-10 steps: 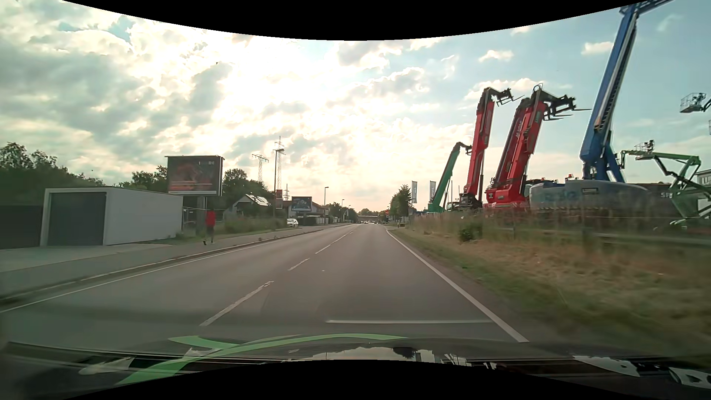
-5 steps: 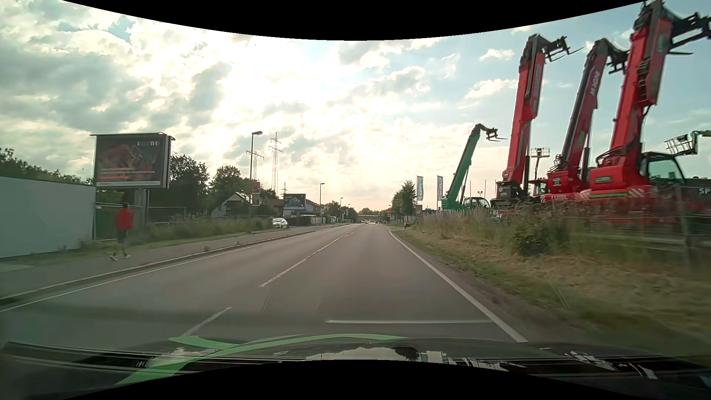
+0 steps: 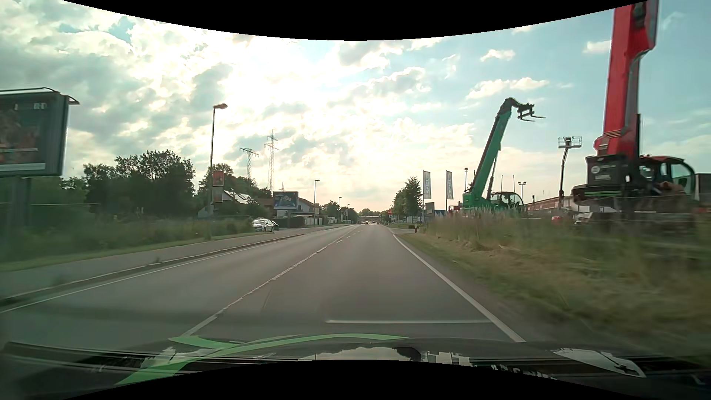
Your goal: Follow the waypoints while adhering to traffic rules and regulations
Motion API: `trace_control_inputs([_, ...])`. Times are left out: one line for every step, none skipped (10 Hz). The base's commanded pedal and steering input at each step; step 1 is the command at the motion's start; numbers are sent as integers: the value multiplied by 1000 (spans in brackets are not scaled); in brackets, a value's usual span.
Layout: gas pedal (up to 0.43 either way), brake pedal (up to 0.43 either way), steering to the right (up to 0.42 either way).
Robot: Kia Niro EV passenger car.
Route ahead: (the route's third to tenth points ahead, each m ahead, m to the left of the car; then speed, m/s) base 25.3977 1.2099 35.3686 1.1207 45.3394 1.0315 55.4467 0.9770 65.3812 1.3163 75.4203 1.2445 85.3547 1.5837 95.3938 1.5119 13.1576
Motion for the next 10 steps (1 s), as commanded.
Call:
trace_control_inputs([157,0,0])
trace_control_inputs([157,0,0])
trace_control_inputs([150,0,0])
trace_control_inputs([150,0,0])
trace_control_inputs([150,0,1])
trace_control_inputs([150,0,2])
trace_control_inputs([150,0,2])
trace_control_inputs([150,0,2])
trace_control_inputs([150,0,2])
trace_control_inputs([138,0,3])
